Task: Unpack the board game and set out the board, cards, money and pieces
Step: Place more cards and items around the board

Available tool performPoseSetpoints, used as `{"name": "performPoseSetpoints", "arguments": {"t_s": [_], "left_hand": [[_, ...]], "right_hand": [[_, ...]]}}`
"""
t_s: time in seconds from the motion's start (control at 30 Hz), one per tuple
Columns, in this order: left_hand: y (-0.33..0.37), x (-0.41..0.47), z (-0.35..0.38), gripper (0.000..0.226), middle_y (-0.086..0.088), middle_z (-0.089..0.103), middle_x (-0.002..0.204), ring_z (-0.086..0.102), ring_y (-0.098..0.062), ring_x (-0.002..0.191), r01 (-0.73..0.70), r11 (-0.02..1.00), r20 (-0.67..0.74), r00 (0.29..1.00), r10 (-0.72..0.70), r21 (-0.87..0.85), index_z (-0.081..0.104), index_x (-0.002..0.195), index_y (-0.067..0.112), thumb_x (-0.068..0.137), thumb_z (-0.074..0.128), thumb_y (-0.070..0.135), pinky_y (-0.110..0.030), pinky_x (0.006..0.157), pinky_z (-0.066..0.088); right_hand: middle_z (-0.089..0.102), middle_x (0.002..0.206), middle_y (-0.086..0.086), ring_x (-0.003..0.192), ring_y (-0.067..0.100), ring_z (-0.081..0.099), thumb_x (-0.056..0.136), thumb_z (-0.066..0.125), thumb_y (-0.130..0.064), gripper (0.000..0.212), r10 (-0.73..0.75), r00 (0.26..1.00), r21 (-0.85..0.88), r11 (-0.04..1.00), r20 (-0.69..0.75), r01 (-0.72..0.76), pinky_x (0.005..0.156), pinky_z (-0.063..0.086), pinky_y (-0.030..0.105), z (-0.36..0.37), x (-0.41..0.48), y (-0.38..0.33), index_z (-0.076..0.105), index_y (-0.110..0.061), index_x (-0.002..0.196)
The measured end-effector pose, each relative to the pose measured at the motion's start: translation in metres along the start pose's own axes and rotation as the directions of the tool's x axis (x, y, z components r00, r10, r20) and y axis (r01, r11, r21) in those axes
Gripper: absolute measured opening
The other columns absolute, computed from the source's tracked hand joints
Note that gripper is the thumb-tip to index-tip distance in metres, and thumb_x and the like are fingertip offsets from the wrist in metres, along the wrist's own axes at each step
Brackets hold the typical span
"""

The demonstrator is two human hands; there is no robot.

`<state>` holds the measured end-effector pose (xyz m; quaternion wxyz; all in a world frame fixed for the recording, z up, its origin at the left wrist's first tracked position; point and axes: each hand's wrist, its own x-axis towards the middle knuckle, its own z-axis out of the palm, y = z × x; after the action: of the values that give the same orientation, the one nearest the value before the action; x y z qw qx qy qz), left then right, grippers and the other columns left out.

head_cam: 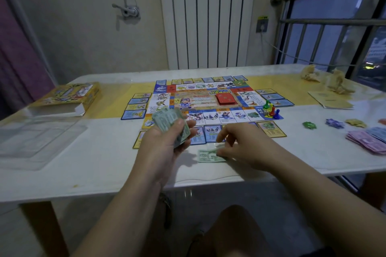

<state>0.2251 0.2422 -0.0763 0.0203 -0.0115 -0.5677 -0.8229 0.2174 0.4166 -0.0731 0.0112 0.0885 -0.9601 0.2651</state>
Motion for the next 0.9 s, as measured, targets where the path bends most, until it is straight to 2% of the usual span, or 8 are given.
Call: {"name": "performPoseSetpoints", "arguments": {"t_s": [0.13, 0.3, 0.4, 0.47, 0.6, 0.7, 0.77, 0.9], "left_hand": [[0.003, 0.004, -0.001, 0.008, 0.003, 0.074, 0.079, 0.066, -0.003, 0.063, 0.000, 0.971, 0.107, 0.994, -0.027, 0.239, 0.063, 0.095, 0.020, 0.091, 0.057, 0.016, -0.017, 0.055, 0.049], [0.018, 0.016, 0.019, 0.005, 0.002, 0.073, 0.079, 0.065, -0.006, 0.062, -0.040, 0.885, 0.257, 0.962, -0.091, 0.463, 0.066, 0.090, 0.022, 0.087, 0.063, 0.019, -0.021, 0.062, 0.052], [0.027, 0.029, 0.038, 0.003, 0.003, 0.065, 0.069, 0.058, -0.008, 0.058, -0.109, 0.836, 0.354, 0.929, -0.107, 0.538, 0.067, 0.084, 0.018, 0.084, 0.067, 0.021, -0.025, 0.059, 0.049], [0.030, 0.040, 0.050, 0.004, 0.004, 0.058, 0.063, 0.052, -0.007, 0.050, -0.134, 0.818, 0.385, 0.916, -0.113, 0.560, 0.066, 0.085, 0.015, 0.085, 0.066, 0.018, -0.024, 0.054, 0.043], [0.031, 0.065, 0.072, 0.014, 0.001, 0.056, 0.067, 0.052, -0.007, 0.049, -0.076, 0.837, 0.330, 0.935, -0.129, 0.543, 0.062, 0.095, 0.010, 0.091, 0.059, 0.023, -0.023, 0.054, 0.045], [0.035, 0.084, 0.091, 0.016, -0.003, 0.058, 0.067, 0.053, -0.011, 0.050, 0.090, 0.908, 0.231, 0.952, -0.198, 0.408, 0.059, 0.099, 0.007, 0.097, 0.050, 0.019, -0.022, 0.047, 0.043], [0.037, 0.097, 0.105, 0.020, -0.006, 0.060, 0.070, 0.056, -0.011, 0.048, 0.195, 0.925, 0.202, 0.942, -0.270, 0.326, 0.060, 0.093, 0.008, 0.098, 0.042, 0.012, -0.022, 0.045, 0.044], [0.033, 0.121, 0.125, 0.023, -0.008, 0.066, 0.082, 0.065, -0.013, 0.058, 0.241, 0.927, 0.220, 0.925, -0.310, 0.288, 0.060, 0.093, 0.010, 0.098, 0.038, 0.003, -0.022, 0.047, 0.051]], "right_hand": [[0.055, 0.084, -0.014, 0.072, 0.000, 0.049, 0.083, 0.068, -0.035, 0.021, -0.074, 0.989, 0.002, 0.997, -0.130, 0.075, 0.060, 0.036, 0.016, -0.006, -0.001, -0.001, 0.056, -0.033, 0.101], [0.071, 0.088, -0.004, 0.080, 0.002, 0.065, 0.080, 0.067, -0.038, 0.021, -0.065, 0.986, 0.544, 0.828, -0.153, 0.139, 0.067, 0.050, 0.016, -0.041, 0.008, -0.009, 0.066, -0.025, 0.096], [0.071, 0.078, 0.005, 0.077, 0.018, 0.068, 0.075, 0.076, -0.028, 0.021, -0.077, 0.980, 0.509, 0.845, -0.184, 0.162, 0.074, 0.055, 0.036, -0.052, 0.020, -0.009, 0.066, -0.019, 0.091], [0.067, 0.071, 0.007, 0.069, 0.017, 0.064, 0.077, 0.076, -0.017, 0.017, -0.080, 0.975, 0.513, 0.840, -0.206, 0.177, 0.073, 0.053, 0.040, -0.063, 0.026, -0.005, 0.065, -0.015, 0.090], [0.059, 0.061, -0.001, 0.054, 0.007, 0.053, 0.084, 0.068, -0.007, 0.018, -0.050, 0.993, 0.552, 0.828, -0.103, 0.099, 0.054, 0.042, 0.020, -0.088, 0.036, 0.017, 0.059, -0.011, 0.100], [0.053, 0.057, -0.003, 0.047, 0.008, 0.050, 0.090, 0.057, 0.002, 0.012, 0.052, 0.997, 0.613, 0.790, -0.050, -0.011, 0.047, 0.040, 0.016, -0.104, 0.049, 0.042, 0.058, -0.009, 0.092], [0.058, 0.063, 0.001, 0.047, 0.007, 0.055, 0.090, 0.051, 0.009, 0.019, 0.197, 0.970, 0.628, 0.775, -0.139, -0.067, 0.046, 0.043, 0.015, -0.114, 0.068, 0.067, 0.062, -0.005, 0.082], [0.065, 0.091, 0.016, 0.078, 0.026, 0.063, 0.088, 0.055, 0.008, 0.016, 0.508, 0.776, 0.666, 0.729, -0.373, -0.158, 0.077, 0.056, 0.033, -0.124, 0.113, 0.133, 0.068, 0.005, 0.097]]}}
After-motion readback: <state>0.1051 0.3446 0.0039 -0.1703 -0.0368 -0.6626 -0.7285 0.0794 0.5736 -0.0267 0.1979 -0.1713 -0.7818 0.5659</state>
